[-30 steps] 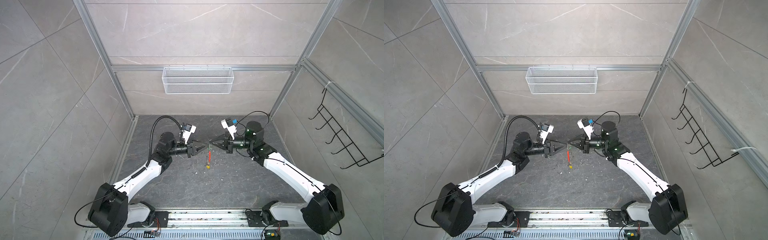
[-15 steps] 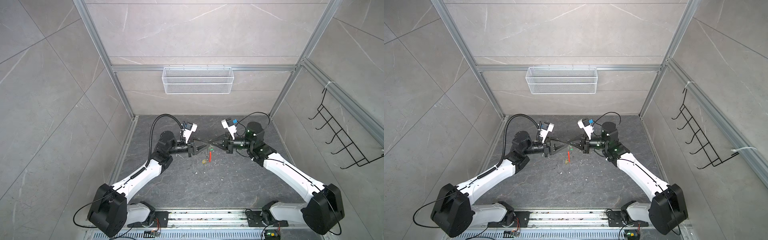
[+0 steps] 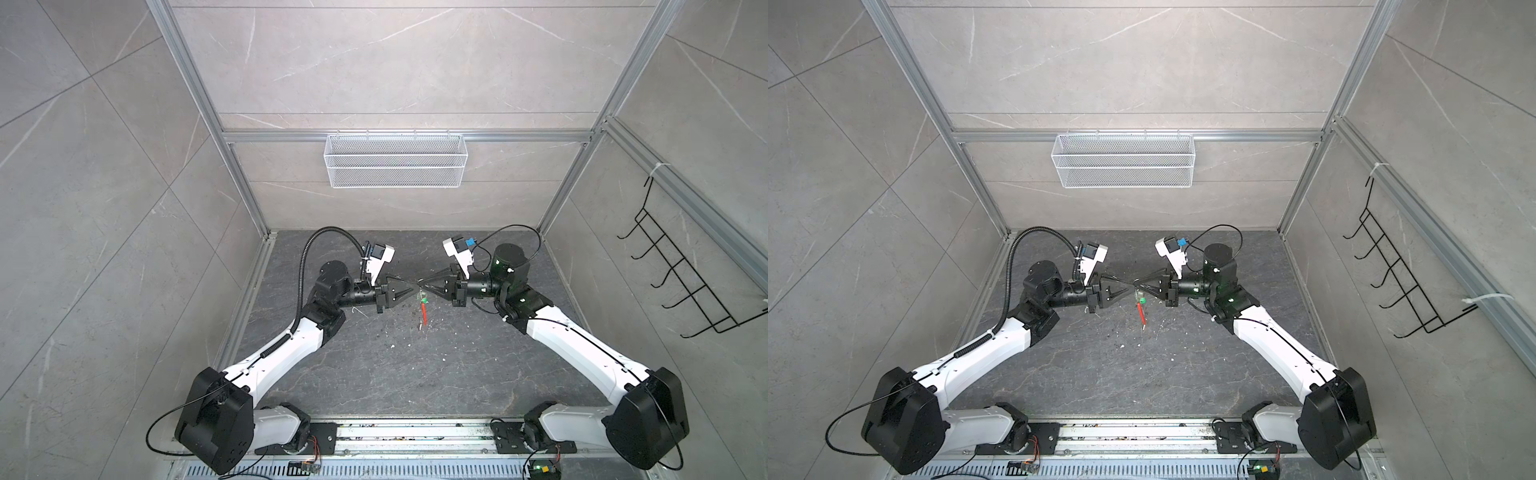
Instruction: Remove the keys from the keyring
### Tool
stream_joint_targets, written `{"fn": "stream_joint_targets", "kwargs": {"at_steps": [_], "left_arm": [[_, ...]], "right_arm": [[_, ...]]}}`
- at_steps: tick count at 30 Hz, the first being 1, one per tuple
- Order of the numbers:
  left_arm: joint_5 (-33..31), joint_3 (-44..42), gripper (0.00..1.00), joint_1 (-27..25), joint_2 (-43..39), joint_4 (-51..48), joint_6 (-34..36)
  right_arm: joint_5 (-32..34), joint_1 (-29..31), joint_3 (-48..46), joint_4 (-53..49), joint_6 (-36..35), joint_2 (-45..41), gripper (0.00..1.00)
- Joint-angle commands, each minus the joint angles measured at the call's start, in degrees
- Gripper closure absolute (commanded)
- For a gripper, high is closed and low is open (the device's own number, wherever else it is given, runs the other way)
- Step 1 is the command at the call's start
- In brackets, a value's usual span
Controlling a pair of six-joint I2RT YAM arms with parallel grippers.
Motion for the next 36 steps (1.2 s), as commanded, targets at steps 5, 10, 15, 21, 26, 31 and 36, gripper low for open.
{"fn": "stream_joint_targets", "kwargs": {"at_steps": [5, 10, 15, 21, 26, 31, 36], "left_arm": [[-0.1, 3.5, 0.97, -0.8, -0.8, 1.6, 1.9], [-1.1, 3.2, 1.00, -1.0, -1.6, 1.2, 2.6], [-1.7, 2.9, 0.92, -1.1, -2.1, 0.0, 2.4], [-2.7, 1.6, 0.64, -1.4, -3.5, -0.2, 2.0], [-5.0, 2.1, 0.60, -2.4, -4.5, -5.1, 5.4], [-9.1, 3.3, 0.61, -3.6, -5.0, -11.6, 9.3], [-10.9, 3.7, 0.70, -4.2, -5.5, -13.3, 10.1]], "right_arm": [[-0.5, 1.9, 0.8, 1.0, 0.5, -0.6, 1.00], [0.1, 2.3, 0.7, 1.1, 0.8, -0.6, 1.00], [1.1, 2.4, 0.4, 2.2, 1.9, -1.2, 1.00], [4.4, 2.5, 0.2, 2.8, 3.1, -2.3, 1.00], [5.7, 2.6, 0.2, 4.1, 4.9, -2.4, 1.00], [6.9, 3.1, 0.4, 3.9, 5.6, -2.8, 1.00], [7.5, 3.5, 0.4, 3.4, 5.0, -3.4, 1.00]]}}
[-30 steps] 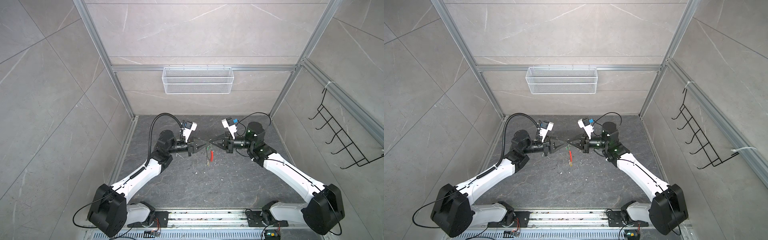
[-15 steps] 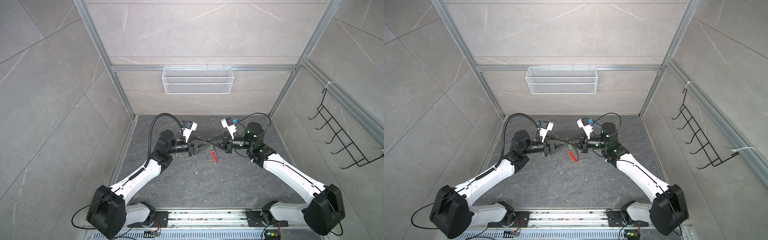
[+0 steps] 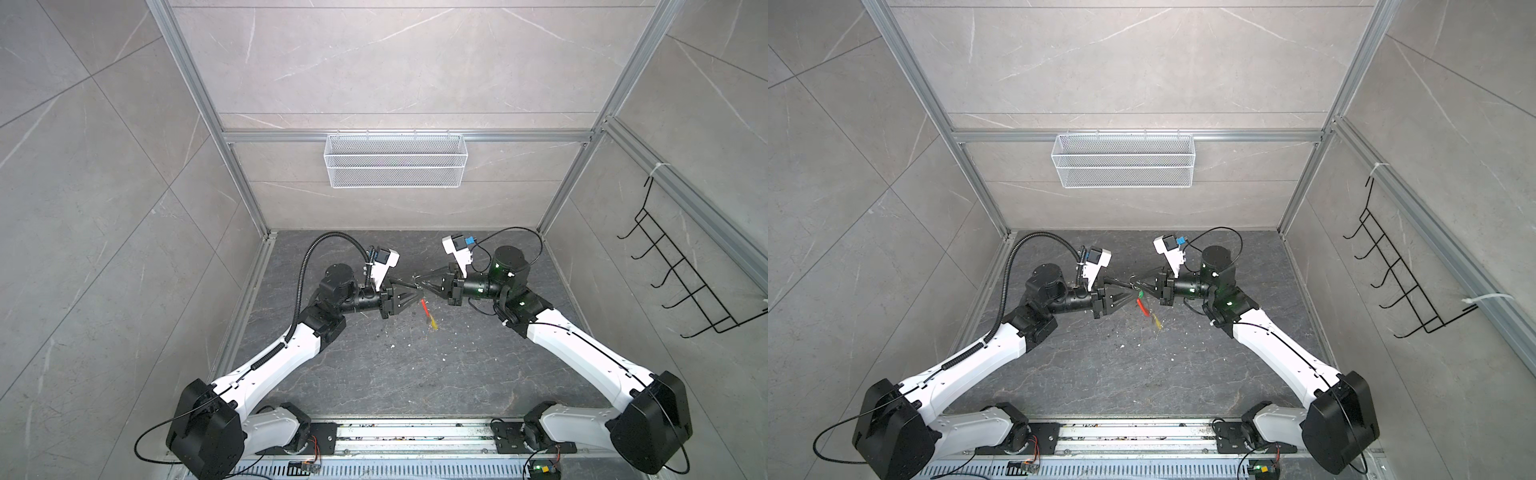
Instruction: Remove the keys from the keyring
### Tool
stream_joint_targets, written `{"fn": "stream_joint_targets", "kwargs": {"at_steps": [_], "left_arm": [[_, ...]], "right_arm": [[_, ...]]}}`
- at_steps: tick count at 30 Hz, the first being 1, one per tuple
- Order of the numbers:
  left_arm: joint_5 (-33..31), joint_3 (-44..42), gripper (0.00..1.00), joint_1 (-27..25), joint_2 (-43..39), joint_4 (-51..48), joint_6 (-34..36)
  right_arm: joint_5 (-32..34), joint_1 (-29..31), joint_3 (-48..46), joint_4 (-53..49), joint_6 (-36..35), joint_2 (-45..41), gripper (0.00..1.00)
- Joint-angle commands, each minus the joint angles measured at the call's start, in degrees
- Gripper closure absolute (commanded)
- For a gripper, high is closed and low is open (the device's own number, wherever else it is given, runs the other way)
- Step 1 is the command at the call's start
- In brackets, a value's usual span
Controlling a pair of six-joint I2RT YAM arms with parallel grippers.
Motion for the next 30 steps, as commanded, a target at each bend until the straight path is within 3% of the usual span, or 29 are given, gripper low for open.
{"fn": "stream_joint_targets", "kwargs": {"at_steps": [1, 9, 13, 15, 23, 26, 30], "left_arm": [[-1.8, 2.8, 0.71, -0.4, -1.8, -1.6, 2.7], [-6.4, 3.0, 0.74, -0.7, -3.8, -5.4, 3.7], [-8.5, 2.6, 0.61, -0.9, -6.4, -7.6, 5.4], [-8.9, 2.1, 0.60, -0.9, -7.6, -8.0, 6.0], [-7.9, 0.6, 0.70, -0.8, -10.0, -7.6, 8.4], [-4.8, 1.3, 0.68, -0.8, -8.9, -7.1, 8.6], [-5.5, 1.7, 0.64, -0.9, -7.9, -7.3, 8.7]], "right_arm": [[1.0, 0.7, 0.4, 1.2, 0.2, -2.0, 1.00], [4.3, 1.8, 1.0, -2.8, -2.9, -3.7, 1.00], [5.6, 2.0, 1.6, -4.9, -4.0, -4.6, 1.00], [5.9, 2.1, 1.7, -5.7, -4.5, -4.7, 1.00], [3.4, 2.1, 1.1, -5.2, -4.8, -4.9, 1.00], [3.1, 2.1, 0.6, -4.5, -4.3, -5.1, 1.00], [2.5, 2.0, 0.2, -3.5, -3.6, -5.4, 1.00]]}}
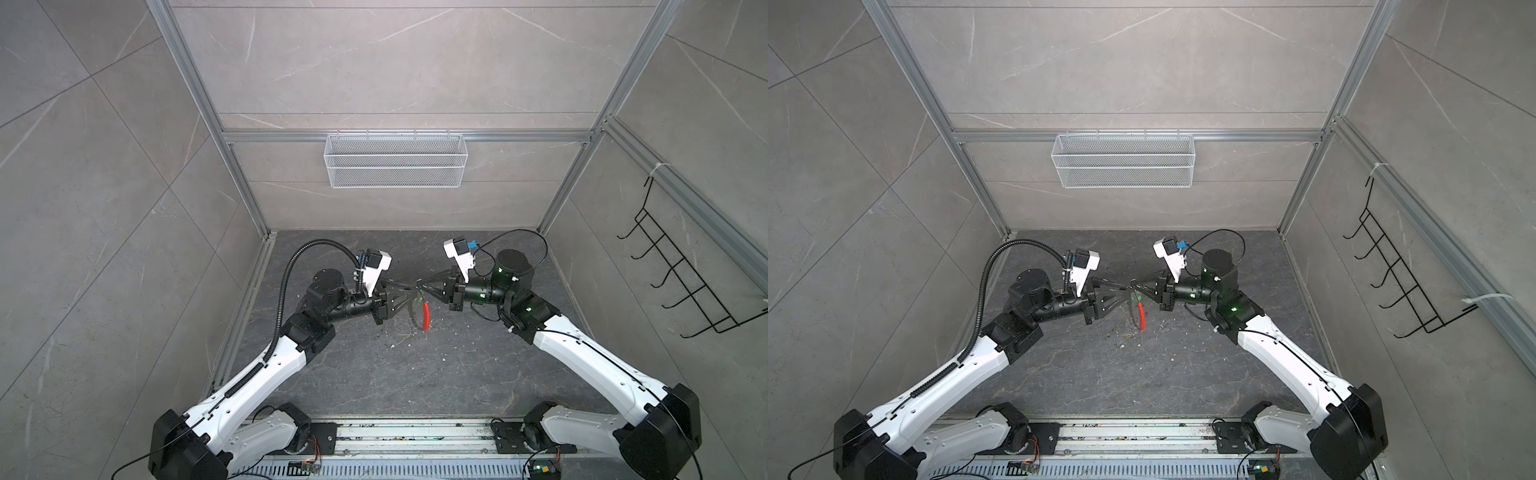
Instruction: Remove the keys from the keyring
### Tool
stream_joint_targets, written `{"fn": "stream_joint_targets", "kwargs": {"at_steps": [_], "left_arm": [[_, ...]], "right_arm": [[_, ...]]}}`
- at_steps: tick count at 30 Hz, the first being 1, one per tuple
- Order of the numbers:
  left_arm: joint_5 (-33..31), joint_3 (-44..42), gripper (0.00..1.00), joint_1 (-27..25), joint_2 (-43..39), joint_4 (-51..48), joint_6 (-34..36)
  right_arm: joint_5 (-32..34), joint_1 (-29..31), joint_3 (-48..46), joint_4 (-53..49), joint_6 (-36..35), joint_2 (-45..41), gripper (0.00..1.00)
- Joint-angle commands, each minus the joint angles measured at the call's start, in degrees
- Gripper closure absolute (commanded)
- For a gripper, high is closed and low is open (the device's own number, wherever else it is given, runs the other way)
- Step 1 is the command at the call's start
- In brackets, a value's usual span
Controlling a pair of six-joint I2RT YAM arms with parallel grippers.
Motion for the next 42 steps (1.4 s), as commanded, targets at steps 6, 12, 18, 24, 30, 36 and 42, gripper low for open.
{"fn": "stream_joint_targets", "kwargs": {"at_steps": [6, 12, 18, 24, 30, 36, 42], "left_arm": [[-0.1, 1.0, 0.56, -0.1, 0.3, 1.5, 3.3], [4.7, 0.8, 0.53, 0.0, 1.3, 4.7, 1.2], [5.4, 1.4, 0.50, -0.1, 2.9, 4.2, 1.0], [5.2, 1.8, 0.63, -0.1, 3.9, 4.7, 0.8], [6.2, 2.5, 0.63, -0.3, 4.5, 5.9, 0.1], [6.6, 3.3, 0.63, -1.3, 4.9, 6.4, 0.2], [5.8, 3.5, 0.70, -1.7, 4.9, 6.4, 0.4]], "right_arm": [[-2.9, 0.3, -0.1, 3.5, 1.1, -2.5, 1.00], [-3.0, 0.3, -0.3, 4.3, 2.1, -2.5, 1.00], [-3.3, 0.3, -0.9, 7.4, 4.4, -2.0, 1.00], [-3.7, 0.4, -0.9, 9.3, 6.2, -1.4, 1.00], [-3.9, 0.9, -0.8, 10.2, 6.9, -0.6, 1.00], [-3.7, 1.6, 0.0, 10.3, 7.0, 0.5, 1.00], [-3.6, 2.4, 0.4, 10.0, 7.0, 1.4, 1.00]]}}
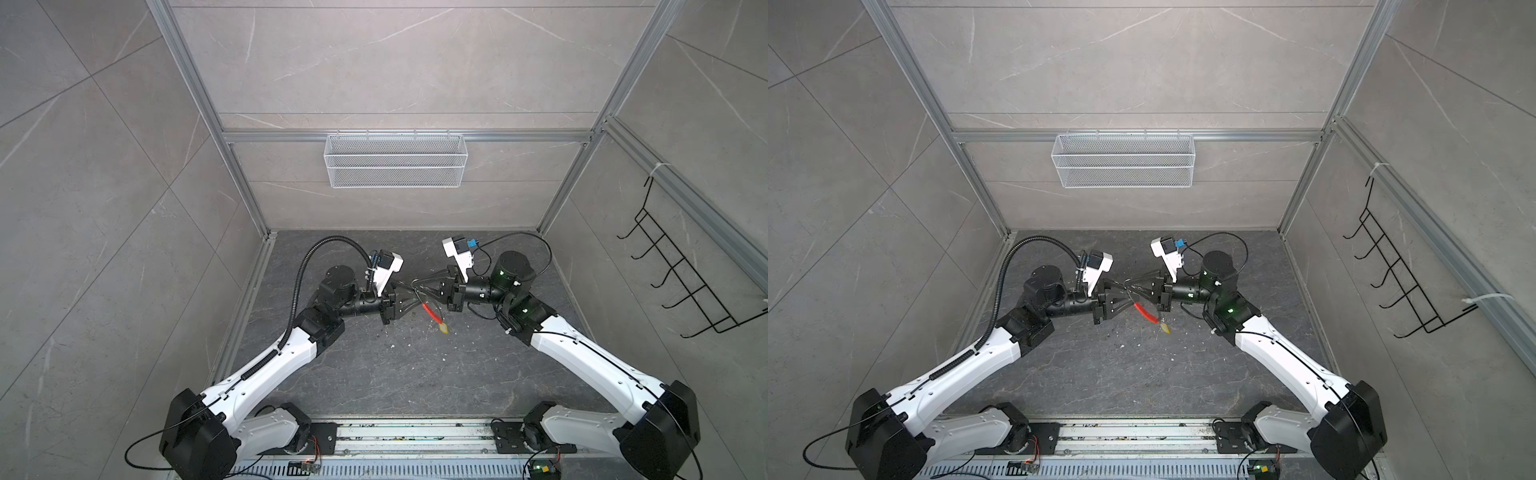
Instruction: Remove the keys from the keyring
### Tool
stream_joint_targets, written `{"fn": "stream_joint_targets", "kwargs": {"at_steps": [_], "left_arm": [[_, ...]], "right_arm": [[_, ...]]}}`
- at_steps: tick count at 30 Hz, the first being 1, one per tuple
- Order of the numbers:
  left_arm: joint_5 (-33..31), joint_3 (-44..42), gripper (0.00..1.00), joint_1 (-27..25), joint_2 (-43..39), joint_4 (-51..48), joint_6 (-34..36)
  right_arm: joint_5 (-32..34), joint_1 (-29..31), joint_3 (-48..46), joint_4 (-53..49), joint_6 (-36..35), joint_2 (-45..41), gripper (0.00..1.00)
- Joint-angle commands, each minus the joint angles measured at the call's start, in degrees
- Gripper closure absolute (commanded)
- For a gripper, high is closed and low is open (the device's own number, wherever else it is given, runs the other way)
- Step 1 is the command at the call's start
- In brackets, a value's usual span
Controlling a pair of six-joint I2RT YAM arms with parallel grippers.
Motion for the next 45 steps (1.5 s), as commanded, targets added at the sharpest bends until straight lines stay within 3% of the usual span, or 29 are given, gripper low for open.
{"fn": "stream_joint_targets", "kwargs": {"at_steps": [1, 5, 10, 25, 31, 35, 39, 45], "left_arm": [[0.9, 2.5, 0.71, -0.3, -0.3, 3.0, 0.0], [-0.6, 2.1, 0.81, -0.3, -0.9, 3.0, 0.2], [-3.2, 1.0, 1.00, -0.2, -2.5, 3.7, -0.2], [-5.7, -1.5, 1.00, -0.2, -5.5, 6.6, -1.1], [-5.3, -1.6, 1.00, -0.2, -5.8, 6.8, -1.1], [-4.3, -1.7, 1.00, -0.3, -5.6, 6.7, -1.1], [-6.3, -2.6, 1.00, -0.5, -6.7, 4.4, 1.6], [-9.1, -2.6, 1.00, -1.8, -7.6, 0.1, 6.0]], "right_arm": [[-0.7, 0.6, 0.9, 1.8, 0.8, 0.7, 1.00], [-0.6, 0.9, 0.7, 1.2, 0.5, 0.6, 1.00], [0.1, 0.9, 0.3, -0.7, -0.7, -0.2, 1.00], [0.1, 0.9, -1.2, -0.7, -0.6, -1.2, 0.86], [0.0, 0.9, -1.5, -0.4, -0.5, -1.6, 0.88], [0.6, 0.9, -0.8, 0.0, 0.8, -1.5, 0.77], [2.7, 0.9, 0.5, -2.1, 0.9, -2.5, 0.74], [5.7, 0.9, 2.9, -8.6, 0.2, -3.9, 0.57]]}}
